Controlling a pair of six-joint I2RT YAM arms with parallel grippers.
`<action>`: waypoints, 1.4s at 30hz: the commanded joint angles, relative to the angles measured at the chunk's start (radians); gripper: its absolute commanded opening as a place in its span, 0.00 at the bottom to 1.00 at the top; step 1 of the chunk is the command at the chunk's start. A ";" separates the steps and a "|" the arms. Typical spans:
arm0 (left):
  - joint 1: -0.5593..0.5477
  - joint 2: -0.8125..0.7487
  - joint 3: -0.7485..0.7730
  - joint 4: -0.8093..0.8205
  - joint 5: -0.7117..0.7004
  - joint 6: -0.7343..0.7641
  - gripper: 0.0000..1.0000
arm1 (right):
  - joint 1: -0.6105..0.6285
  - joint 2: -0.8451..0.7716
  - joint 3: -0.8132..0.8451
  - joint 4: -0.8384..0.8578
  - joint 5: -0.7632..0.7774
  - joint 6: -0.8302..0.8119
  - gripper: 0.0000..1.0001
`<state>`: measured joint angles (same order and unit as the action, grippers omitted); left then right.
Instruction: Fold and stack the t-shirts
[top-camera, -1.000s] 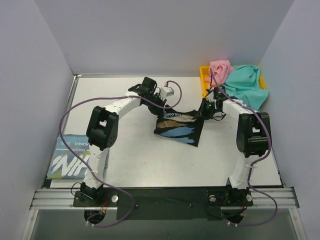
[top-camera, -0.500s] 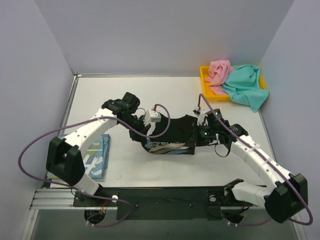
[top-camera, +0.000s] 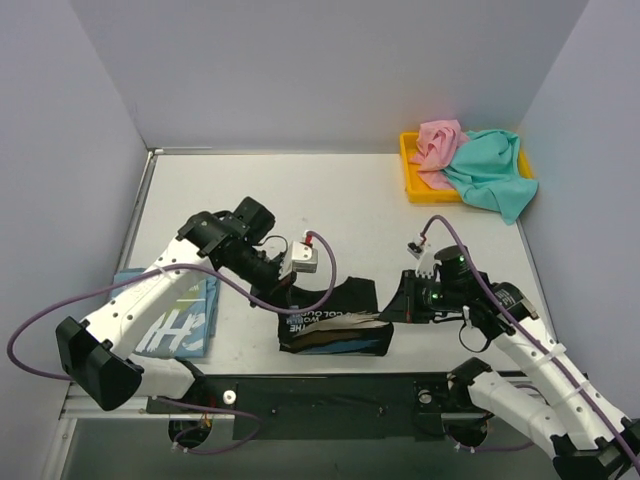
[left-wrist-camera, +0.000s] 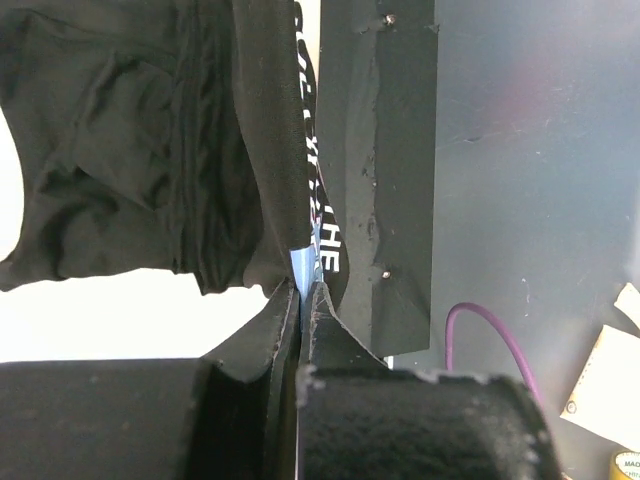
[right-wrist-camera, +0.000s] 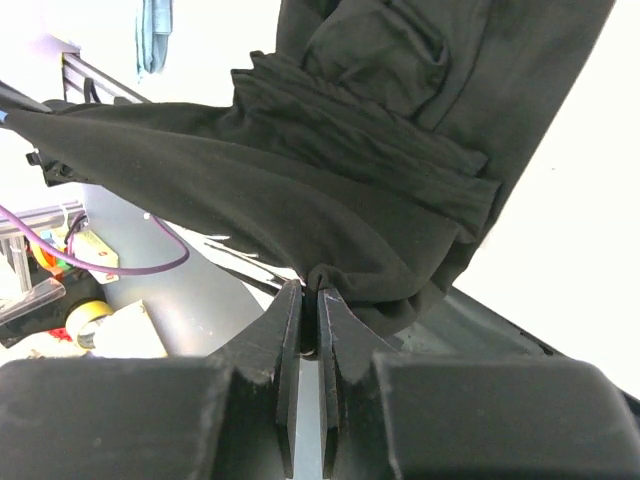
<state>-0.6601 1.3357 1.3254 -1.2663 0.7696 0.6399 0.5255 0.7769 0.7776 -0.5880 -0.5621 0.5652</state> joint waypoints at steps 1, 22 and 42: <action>0.020 0.011 0.040 -0.057 -0.002 -0.052 0.00 | -0.027 0.057 0.052 -0.104 0.063 -0.008 0.00; 0.310 0.620 0.247 0.283 -0.168 -0.215 0.00 | -0.295 0.976 0.417 0.330 -0.044 -0.168 0.00; 0.344 0.727 0.316 0.570 -0.345 -0.425 0.57 | -0.298 1.251 0.741 0.354 0.162 -0.131 0.39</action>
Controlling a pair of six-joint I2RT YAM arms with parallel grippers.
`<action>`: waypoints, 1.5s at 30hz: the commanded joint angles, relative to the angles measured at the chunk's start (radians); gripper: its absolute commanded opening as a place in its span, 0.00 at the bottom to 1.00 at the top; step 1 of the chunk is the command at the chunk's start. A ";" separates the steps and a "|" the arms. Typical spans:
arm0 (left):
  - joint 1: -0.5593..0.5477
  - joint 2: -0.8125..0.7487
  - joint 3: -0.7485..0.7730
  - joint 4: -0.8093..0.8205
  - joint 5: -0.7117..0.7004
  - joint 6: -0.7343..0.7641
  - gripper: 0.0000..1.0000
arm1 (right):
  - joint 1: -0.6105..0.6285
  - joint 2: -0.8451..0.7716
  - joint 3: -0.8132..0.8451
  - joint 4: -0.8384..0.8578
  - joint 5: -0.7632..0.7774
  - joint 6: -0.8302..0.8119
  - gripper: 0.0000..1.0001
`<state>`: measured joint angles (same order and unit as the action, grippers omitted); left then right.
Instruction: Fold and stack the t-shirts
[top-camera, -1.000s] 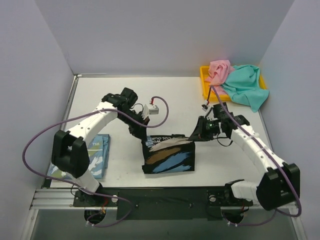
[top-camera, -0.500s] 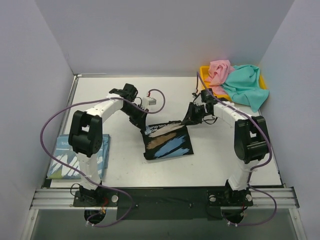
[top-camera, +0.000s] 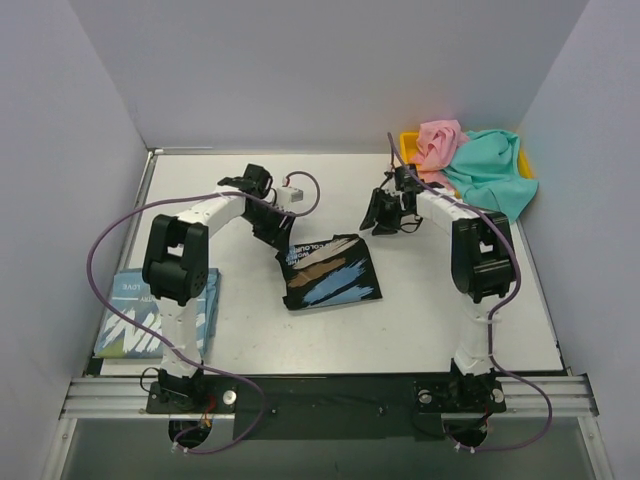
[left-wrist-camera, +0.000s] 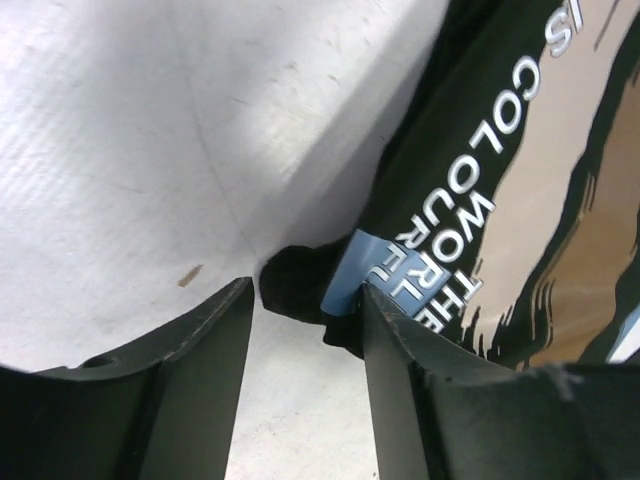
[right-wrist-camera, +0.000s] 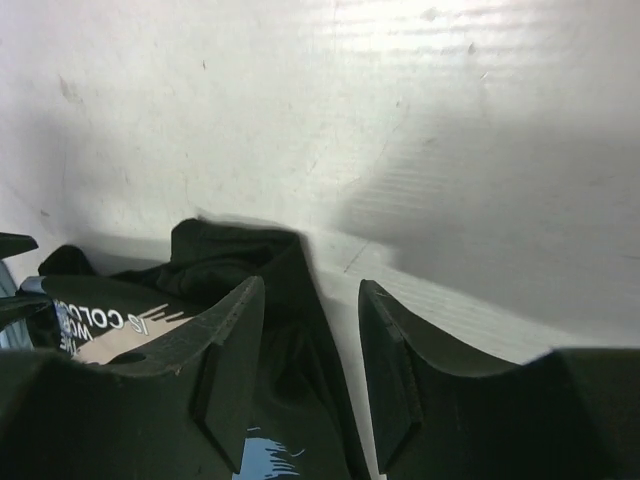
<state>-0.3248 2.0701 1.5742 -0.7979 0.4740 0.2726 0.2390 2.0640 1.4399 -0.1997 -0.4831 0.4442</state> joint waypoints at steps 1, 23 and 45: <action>0.009 -0.007 0.078 0.112 -0.055 -0.061 0.60 | -0.013 -0.050 0.083 -0.046 0.112 -0.024 0.39; -0.065 -0.050 -0.051 0.147 0.035 -0.176 0.00 | 0.065 -0.056 -0.099 0.048 0.015 0.079 0.00; -0.140 -0.251 -0.089 0.087 0.076 -0.127 0.18 | 0.138 -0.364 -0.189 -0.032 0.060 0.021 0.00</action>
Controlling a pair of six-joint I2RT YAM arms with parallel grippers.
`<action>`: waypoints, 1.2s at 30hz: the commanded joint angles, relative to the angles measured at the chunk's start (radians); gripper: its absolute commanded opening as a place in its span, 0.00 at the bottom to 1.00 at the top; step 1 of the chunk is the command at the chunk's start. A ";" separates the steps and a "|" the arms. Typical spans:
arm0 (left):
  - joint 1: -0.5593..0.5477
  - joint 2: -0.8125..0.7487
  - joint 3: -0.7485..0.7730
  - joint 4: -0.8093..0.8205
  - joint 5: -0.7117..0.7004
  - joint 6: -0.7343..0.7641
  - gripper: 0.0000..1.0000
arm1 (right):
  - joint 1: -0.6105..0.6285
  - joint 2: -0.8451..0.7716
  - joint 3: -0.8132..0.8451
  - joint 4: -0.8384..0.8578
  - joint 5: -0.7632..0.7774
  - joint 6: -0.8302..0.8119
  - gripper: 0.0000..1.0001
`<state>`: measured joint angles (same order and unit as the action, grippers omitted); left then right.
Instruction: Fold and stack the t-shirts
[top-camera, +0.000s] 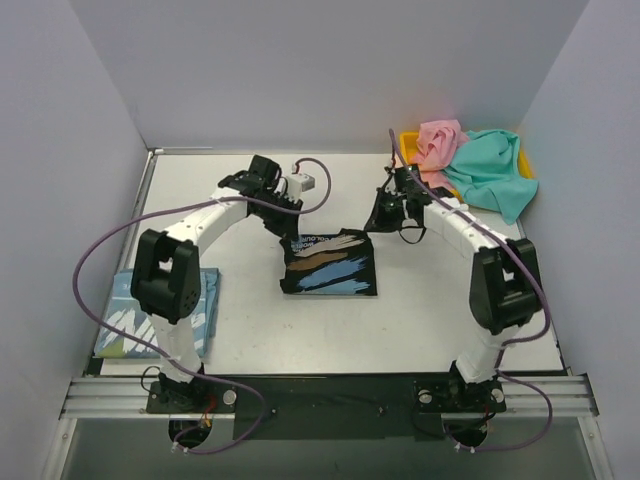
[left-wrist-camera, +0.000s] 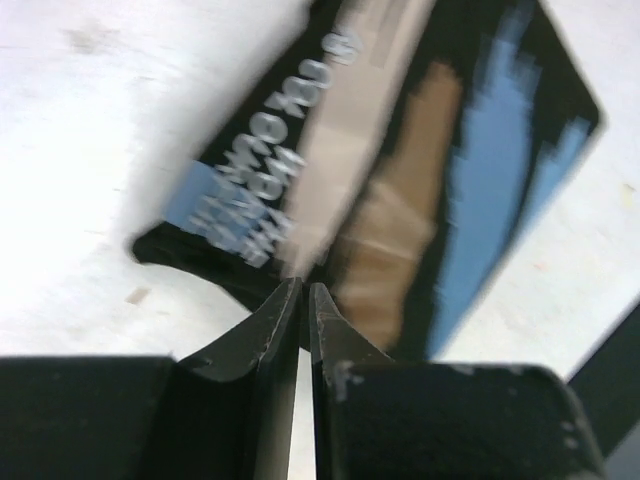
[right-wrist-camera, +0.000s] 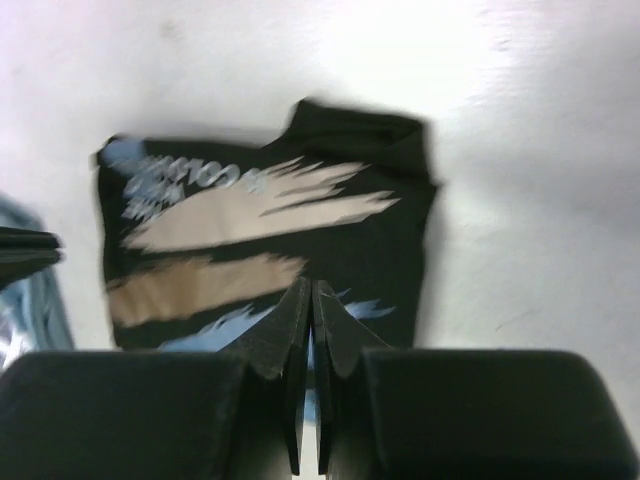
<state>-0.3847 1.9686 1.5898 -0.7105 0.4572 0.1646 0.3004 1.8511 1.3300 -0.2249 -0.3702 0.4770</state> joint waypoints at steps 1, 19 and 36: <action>-0.085 -0.160 -0.160 0.017 0.107 -0.034 0.18 | 0.091 -0.158 -0.116 0.001 -0.082 0.001 0.00; 0.016 -0.135 -0.419 0.059 0.040 -0.065 0.13 | 0.060 -0.130 -0.460 0.098 -0.141 0.092 0.00; -0.158 -0.223 -0.344 0.083 0.244 -0.114 0.14 | 0.092 -0.225 -0.360 -0.053 -0.168 0.063 0.00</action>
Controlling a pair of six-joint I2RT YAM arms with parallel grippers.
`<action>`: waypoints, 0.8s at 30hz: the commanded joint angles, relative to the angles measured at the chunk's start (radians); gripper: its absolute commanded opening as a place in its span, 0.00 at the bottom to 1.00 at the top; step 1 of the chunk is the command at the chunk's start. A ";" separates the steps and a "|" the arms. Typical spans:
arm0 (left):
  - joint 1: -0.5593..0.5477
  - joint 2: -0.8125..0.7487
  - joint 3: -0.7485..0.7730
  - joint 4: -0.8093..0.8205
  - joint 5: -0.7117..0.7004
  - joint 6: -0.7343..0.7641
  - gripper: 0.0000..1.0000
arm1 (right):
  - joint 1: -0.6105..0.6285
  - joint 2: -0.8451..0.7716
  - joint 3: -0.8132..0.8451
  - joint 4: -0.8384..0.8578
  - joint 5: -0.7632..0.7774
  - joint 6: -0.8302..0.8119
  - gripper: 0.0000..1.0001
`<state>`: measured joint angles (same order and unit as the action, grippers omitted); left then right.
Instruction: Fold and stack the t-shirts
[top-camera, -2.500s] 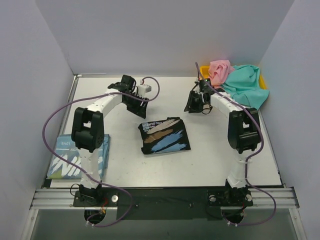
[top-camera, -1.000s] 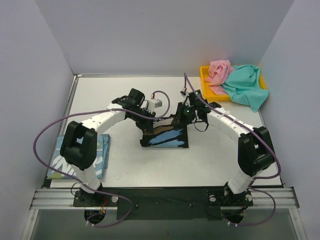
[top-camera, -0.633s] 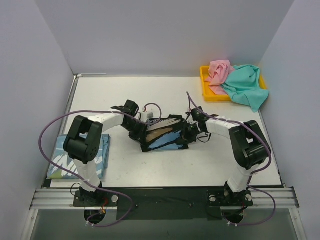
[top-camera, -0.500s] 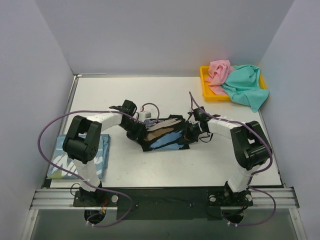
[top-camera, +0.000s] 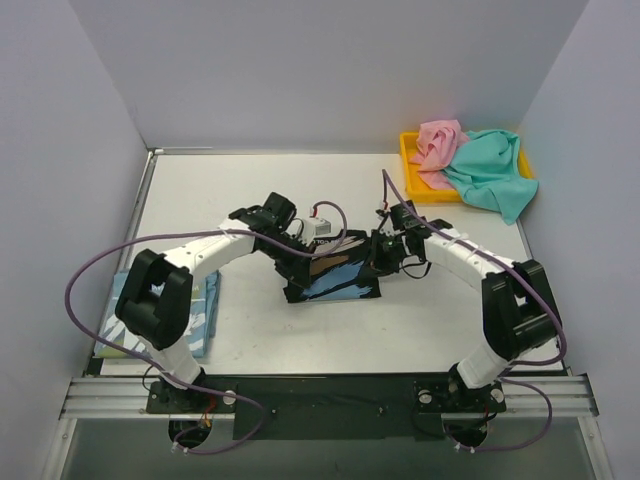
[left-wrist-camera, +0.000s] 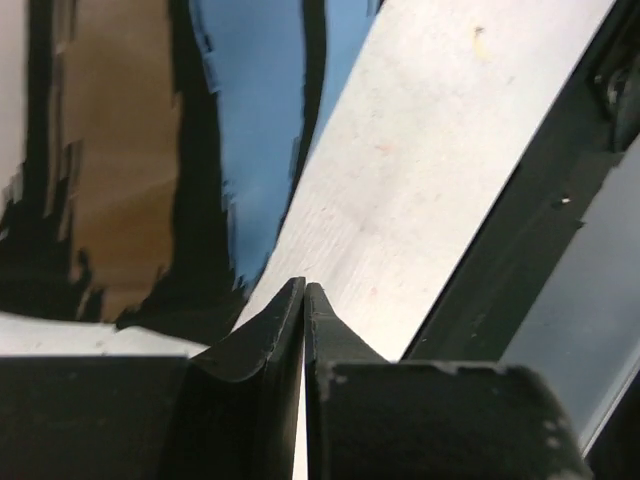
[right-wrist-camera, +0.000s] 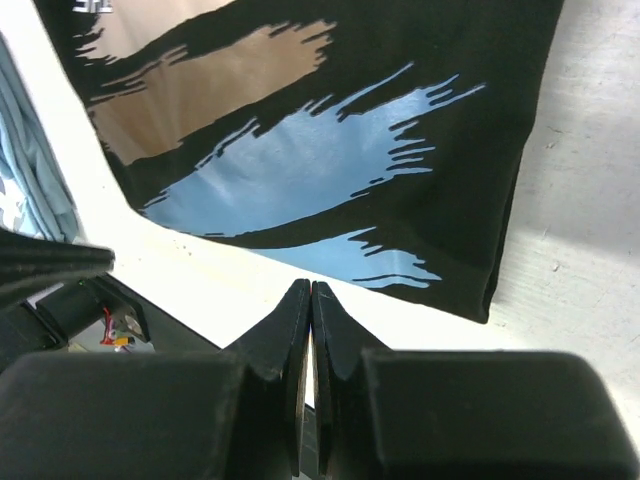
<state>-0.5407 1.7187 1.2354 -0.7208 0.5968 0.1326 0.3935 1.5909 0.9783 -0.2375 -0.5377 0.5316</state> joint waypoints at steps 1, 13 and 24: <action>-0.002 0.065 0.015 0.127 0.084 -0.114 0.16 | -0.002 0.055 -0.018 -0.034 0.002 0.008 0.00; 0.054 0.082 -0.145 0.115 -0.183 -0.024 0.16 | -0.081 0.126 -0.171 0.081 -0.033 0.028 0.00; 0.208 0.006 0.076 0.044 -0.046 -0.187 0.46 | -0.087 0.020 -0.006 -0.078 0.031 -0.035 0.17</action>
<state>-0.4328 1.8011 1.2098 -0.6758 0.5316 0.1005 0.3176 1.6836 0.8806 -0.2356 -0.5678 0.5362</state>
